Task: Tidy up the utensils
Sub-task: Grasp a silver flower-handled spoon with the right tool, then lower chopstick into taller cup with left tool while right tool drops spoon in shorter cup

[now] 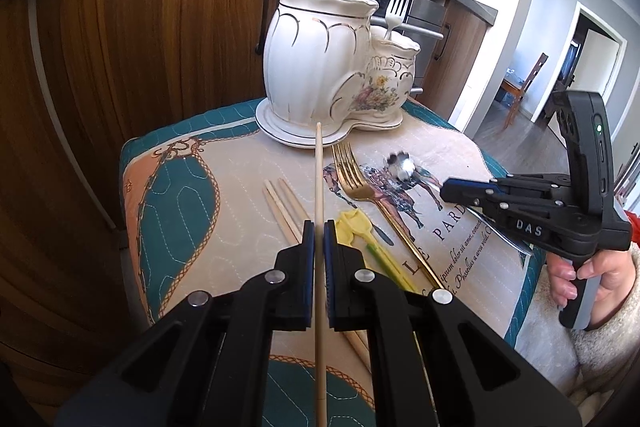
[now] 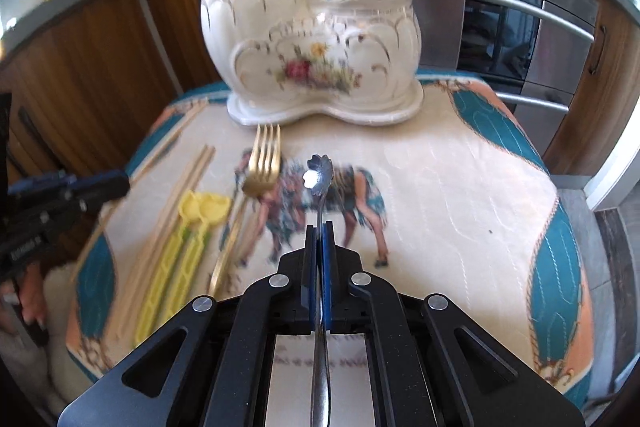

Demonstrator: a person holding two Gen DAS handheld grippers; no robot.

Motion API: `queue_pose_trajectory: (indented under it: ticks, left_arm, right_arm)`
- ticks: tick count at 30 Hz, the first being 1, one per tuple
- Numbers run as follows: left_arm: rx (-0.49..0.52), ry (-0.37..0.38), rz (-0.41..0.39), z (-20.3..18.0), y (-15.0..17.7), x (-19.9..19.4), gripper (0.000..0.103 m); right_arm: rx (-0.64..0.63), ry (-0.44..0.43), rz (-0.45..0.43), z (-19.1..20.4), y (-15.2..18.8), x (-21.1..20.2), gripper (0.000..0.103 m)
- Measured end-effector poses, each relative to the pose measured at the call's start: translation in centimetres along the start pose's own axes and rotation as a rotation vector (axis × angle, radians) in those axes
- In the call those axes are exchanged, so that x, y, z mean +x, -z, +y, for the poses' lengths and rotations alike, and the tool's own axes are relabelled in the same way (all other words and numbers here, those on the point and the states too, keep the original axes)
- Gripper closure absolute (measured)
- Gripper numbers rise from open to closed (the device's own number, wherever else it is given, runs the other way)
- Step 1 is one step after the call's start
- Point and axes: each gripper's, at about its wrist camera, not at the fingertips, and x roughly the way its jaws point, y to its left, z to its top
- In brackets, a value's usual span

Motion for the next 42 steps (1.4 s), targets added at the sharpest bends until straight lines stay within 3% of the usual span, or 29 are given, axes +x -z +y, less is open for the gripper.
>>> queue_pose_trajectory:
  ticks: [6, 9, 14, 16, 18, 22, 28, 35, 42]
  left_arm:
    - [0.003, 0.006, 0.005, 0.0, 0.1, 0.2, 0.098]
    - [0.002, 0.008, 0.003, 0.0, 0.1, 0.1, 0.098]
    - [0.001, 0.009, -0.001, 0.0, 0.1, -0.1, 0.098]
    - [0.002, 0.01, -0.003, -0.1, 0.0, -0.2, 0.098]
    - [0.006, 0.013, -0.005, -0.2, 0.1, -0.2, 0.098]
    - [0.014, 0.035, -0.032, -0.4, 0.0, -0.7, 0.098]
    - [0.065, 0.058, -0.143, -1.5, -1.5, -2.3, 0.098]
    - [0.072, 0.079, -0.318, -2.2, -6.8, -3.2, 0.098]
    - [0.089, 0.028, -0.4, -1.8, -11.6, -2.0, 0.098]
  right_arm:
    - [-0.082, 0.033, 0.134, 0.0, 0.1, 1.2, 0.099]
    - [-0.074, 0.016, 0.17, -0.1, -0.7, 1.7, 0.093]
    - [-0.104, 0.008, 0.194, 0.1, -1.3, 2.5, 0.09]
    - [-0.104, -0.003, 0.193, 0.0, -1.4, 2.6, 0.099]
    - [-0.096, -0.001, 0.168, 0.0, -1.3, 2.3, 0.099]
    - [-0.045, -0.039, 0.048, -0.5, -1.2, 0.2, 0.099]
    - [0.006, -0.082, -0.264, -0.8, -2.5, -4.9, 0.099]
    - [0.057, -0.053, -0.585, -1.0, -6.1, -7.9, 0.099]
    - [0.131, -0.064, -0.668, -3.3, -10.5, -7.6, 0.099]
